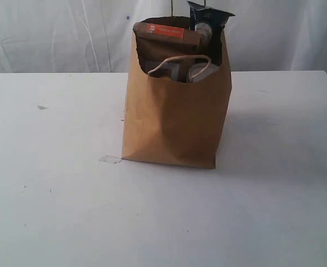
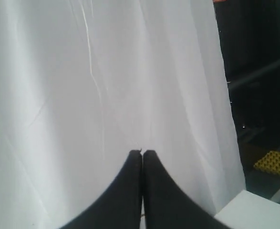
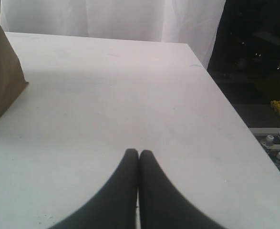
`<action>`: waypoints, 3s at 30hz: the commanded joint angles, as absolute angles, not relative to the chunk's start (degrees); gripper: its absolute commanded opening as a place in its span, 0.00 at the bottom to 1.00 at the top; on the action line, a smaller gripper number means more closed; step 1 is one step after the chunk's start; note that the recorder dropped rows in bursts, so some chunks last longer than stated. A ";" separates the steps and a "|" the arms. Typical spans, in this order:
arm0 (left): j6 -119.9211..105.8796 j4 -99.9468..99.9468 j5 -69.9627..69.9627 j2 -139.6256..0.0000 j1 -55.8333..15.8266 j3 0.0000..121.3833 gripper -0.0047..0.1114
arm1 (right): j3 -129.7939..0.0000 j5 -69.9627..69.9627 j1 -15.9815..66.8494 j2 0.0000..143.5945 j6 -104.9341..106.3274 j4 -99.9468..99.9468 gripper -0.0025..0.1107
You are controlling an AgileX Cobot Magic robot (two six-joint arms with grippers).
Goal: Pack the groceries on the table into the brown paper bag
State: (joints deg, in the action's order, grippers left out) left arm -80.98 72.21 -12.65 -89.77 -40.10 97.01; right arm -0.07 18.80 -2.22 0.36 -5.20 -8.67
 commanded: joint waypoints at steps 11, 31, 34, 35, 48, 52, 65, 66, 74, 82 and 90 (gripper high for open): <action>-121.37 85.85 -41.56 -74.41 -39.94 77.77 0.04 | 0.00 18.22 -2.44 0.00 -4.91 -8.66 0.02; -72.36 89.29 -29.87 -62.36 2.99 37.30 0.04 | 0.00 18.22 -2.44 0.00 -4.91 -8.66 0.02; -65.40 89.29 -27.05 -56.82 9.29 35.41 0.04 | 0.00 18.22 -2.44 0.00 -4.91 -8.66 0.02; -62.97 88.59 -26.44 -54.04 11.02 35.43 0.04 | 0.00 18.22 -2.44 0.00 -4.91 -8.66 0.02; -49.91 59.84 -9.72 -24.76 12.44 41.76 0.04 | 0.00 18.22 -2.44 0.00 -4.91 -8.66 0.02; -49.50 59.94 -2.65 -19.98 12.44 39.69 0.04 | 0.00 18.22 -2.44 0.00 -4.91 -8.66 0.02; -33.19 49.49 3.23 -13.54 11.70 28.16 0.04 | 0.00 18.22 -2.44 0.00 -4.91 -8.66 0.02; -20.99 37.72 3.49 -13.41 11.40 27.67 0.04 | 0.00 18.22 -2.44 0.00 -4.91 -8.66 0.02; 9.76 -0.73 2.81 -11.35 8.47 23.33 0.04 | 0.00 18.22 -2.44 0.00 -5.97 -8.66 0.02; 10.99 -0.91 3.88 -11.35 6.68 15.80 0.04 | 0.00 18.22 -2.44 0.00 -6.28 -8.66 0.02; 8.52 -0.91 -5.63 -11.35 6.68 0.80 0.04 | 0.00 18.22 -2.44 0.00 -6.28 -8.66 0.02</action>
